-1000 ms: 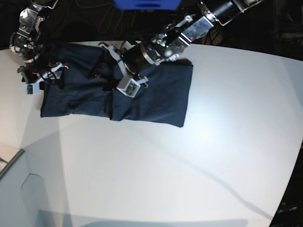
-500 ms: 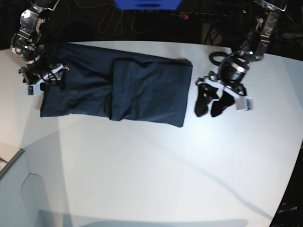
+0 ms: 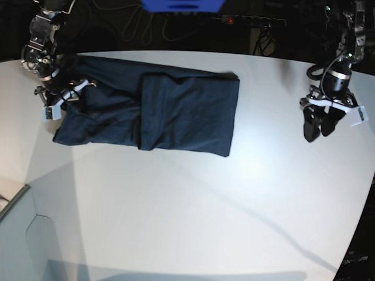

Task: Layout the t-shirt on the table in an organized manner, then fold the t-shirt properly
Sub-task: 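Lift the strip end with the right gripper and fold it over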

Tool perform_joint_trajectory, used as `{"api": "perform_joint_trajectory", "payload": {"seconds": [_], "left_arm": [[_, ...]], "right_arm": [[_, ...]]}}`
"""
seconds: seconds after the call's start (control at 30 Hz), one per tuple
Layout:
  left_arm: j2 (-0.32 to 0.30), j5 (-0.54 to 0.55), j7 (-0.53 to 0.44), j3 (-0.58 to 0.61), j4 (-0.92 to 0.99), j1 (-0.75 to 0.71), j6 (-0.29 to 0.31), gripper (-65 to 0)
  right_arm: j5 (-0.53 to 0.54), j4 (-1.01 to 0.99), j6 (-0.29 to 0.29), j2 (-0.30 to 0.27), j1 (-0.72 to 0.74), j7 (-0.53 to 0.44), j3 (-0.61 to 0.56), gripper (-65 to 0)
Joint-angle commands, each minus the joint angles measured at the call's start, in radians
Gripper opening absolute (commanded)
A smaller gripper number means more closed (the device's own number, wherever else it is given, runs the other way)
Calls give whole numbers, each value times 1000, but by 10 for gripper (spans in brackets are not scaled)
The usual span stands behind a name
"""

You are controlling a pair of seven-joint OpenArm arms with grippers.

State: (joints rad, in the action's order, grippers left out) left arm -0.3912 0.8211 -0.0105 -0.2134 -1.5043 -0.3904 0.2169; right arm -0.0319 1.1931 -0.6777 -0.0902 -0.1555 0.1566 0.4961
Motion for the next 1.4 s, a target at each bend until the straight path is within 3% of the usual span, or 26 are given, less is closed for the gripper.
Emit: {"api": "perform_joint_trajectory", "payload": {"seconds": [0.0, 0.1, 0.23, 0.4, 0.57, 0.87, 0.93, 1.07, 1.17, 1.37], "left_arm": [[-13, 10, -29, -16, -15, 0, 16, -310], [-13, 10, -29, -19, -15, -12, 16, -310], [-13, 10, -30, -22, -15, -29, 16, -310], [-12, 10, -30, -85, -14, -54, 16, -310], [-12, 10, -27, -145, -14, -69, 16, -310], [-12, 10, -27, -212, -14, -112, 16, -310], [-12, 10, -27, -222, -8, -124, 16, -310], [-10, 10, -27, -225, 20, -135, 16, -310], [22, 5, -27, -228, 20, -147, 16, -310], [51, 5, -27, -222, 21, -164, 16, -310]], "right_arm": [[-16, 0, -20, -3, -6, 44, -3, -512], [-16, 0, -20, -3, 4, 44, -1, -650], [-16, 23, -20, -4, 7, 44, 0, -650], [-16, 199, -20, -1, -9, 53, -4, -650], [-16, 402, -20, 48, -20, 173, -34, -650], [-27, 693, -18, 62, -80, 361, -359, -650], [-78, 716, 45, 62, -85, 372, -478, -650], [-187, 695, 117, 65, -72, 374, -695, -650], [-245, 634, 181, 97, -23, 378, -805, -650], [-257, 535, 201, 137, 46, 378, -893, -650]]}}
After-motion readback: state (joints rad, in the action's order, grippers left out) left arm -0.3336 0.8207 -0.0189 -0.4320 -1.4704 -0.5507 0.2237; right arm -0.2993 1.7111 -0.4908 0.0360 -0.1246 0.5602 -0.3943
